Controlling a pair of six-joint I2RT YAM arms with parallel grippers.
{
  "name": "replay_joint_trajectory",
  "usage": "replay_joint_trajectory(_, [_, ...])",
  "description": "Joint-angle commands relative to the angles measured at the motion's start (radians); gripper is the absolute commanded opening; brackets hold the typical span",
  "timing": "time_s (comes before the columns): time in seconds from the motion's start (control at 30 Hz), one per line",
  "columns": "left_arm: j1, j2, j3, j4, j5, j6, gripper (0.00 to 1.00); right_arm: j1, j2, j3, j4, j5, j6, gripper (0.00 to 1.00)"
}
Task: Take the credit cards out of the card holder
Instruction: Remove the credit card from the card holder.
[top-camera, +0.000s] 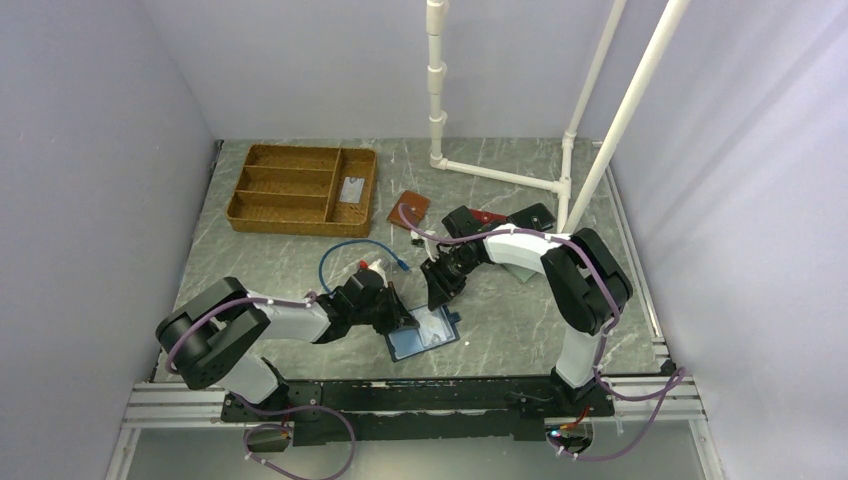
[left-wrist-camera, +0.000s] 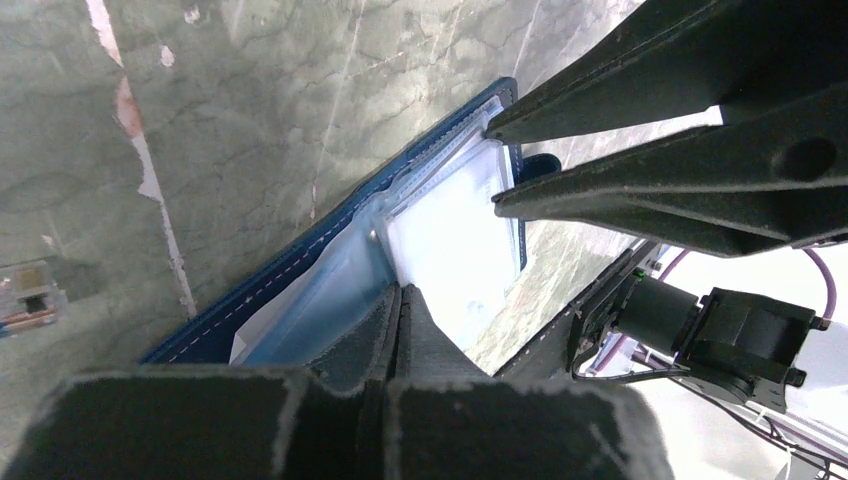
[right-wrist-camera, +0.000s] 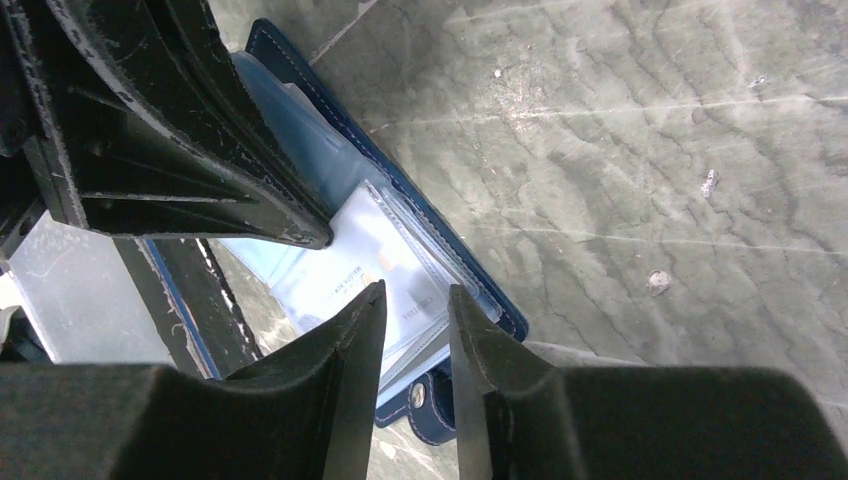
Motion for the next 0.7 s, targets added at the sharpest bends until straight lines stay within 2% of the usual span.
replay_joint_trajectory(0.0, [-0.002, -0.025, -0.003, -0.011, -0.052, 0.029, 0.0, 0.014, 0.014, 0.021, -0.043, -0.004, -0.004, 0.3])
replay_joint_trajectory(0.17, [-0.001, -0.024, -0.004, -0.01, -0.053, 0.026, 0.01, 0.013, 0.015, 0.024, -0.048, 0.008, -0.01, 0.19])
replay_joint_trajectory(0.3, [-0.001, -0.033, -0.005, -0.013, -0.055, 0.026, 0.03, 0.013, 0.015, 0.028, -0.055, 0.012, -0.018, 0.05])
replay_joint_trajectory(0.47, [-0.002, -0.058, -0.011, -0.013, -0.049, 0.018, 0.23, 0.011, 0.0, 0.041, -0.074, -0.031, -0.043, 0.0])
replay_joint_trajectory(0.6, [-0.001, -0.088, -0.015, -0.012, -0.026, 0.003, 0.46, 0.003, -0.029, 0.038, -0.07, -0.108, -0.043, 0.0])
replay_joint_trajectory(0.67, [-0.001, -0.105, -0.015, -0.015, -0.016, -0.002, 0.5, -0.003, -0.036, 0.035, -0.066, -0.148, -0.038, 0.0])
